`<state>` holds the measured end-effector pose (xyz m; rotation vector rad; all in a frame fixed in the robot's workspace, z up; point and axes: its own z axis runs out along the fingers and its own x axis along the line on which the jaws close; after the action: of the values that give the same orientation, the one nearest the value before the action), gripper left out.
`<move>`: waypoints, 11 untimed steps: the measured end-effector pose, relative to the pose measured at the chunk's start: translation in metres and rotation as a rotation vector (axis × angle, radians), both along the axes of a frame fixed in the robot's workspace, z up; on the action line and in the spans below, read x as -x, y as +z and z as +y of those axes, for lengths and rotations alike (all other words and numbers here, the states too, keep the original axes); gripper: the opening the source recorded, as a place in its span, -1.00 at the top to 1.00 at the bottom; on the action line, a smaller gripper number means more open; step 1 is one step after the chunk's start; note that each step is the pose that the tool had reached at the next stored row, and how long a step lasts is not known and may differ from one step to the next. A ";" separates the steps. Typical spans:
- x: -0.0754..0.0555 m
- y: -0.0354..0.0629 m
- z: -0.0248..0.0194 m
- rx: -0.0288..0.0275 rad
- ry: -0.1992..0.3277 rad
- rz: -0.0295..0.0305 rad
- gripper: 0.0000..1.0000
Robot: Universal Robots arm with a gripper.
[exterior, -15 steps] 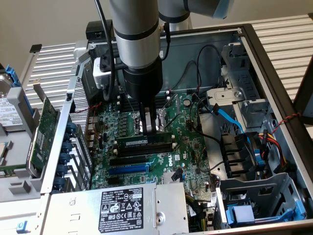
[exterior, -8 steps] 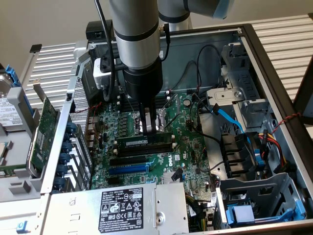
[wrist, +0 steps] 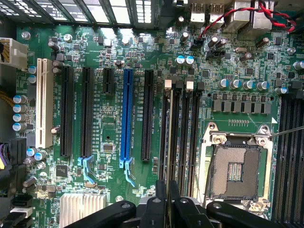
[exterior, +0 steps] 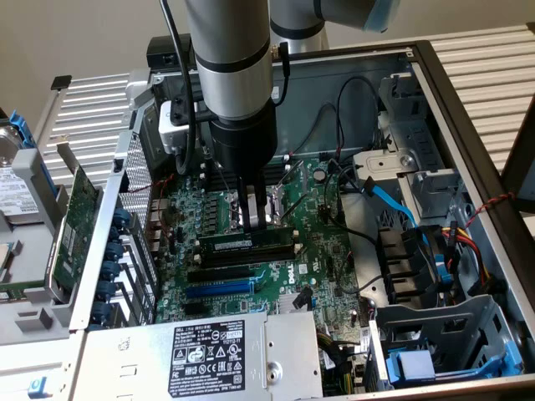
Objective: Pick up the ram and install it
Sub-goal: 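Insert the ram into the slot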
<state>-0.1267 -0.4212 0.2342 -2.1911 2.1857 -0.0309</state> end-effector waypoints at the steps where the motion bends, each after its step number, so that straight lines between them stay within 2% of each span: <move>1: 0.000 -0.0002 -0.0001 -0.0001 0.000 -0.0001 0.73; 11: 0.000 -0.0014 -0.0012 -0.0002 -0.001 -0.0002 0.73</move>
<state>-0.1267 -0.4225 0.2327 -2.1900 2.1864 -0.0309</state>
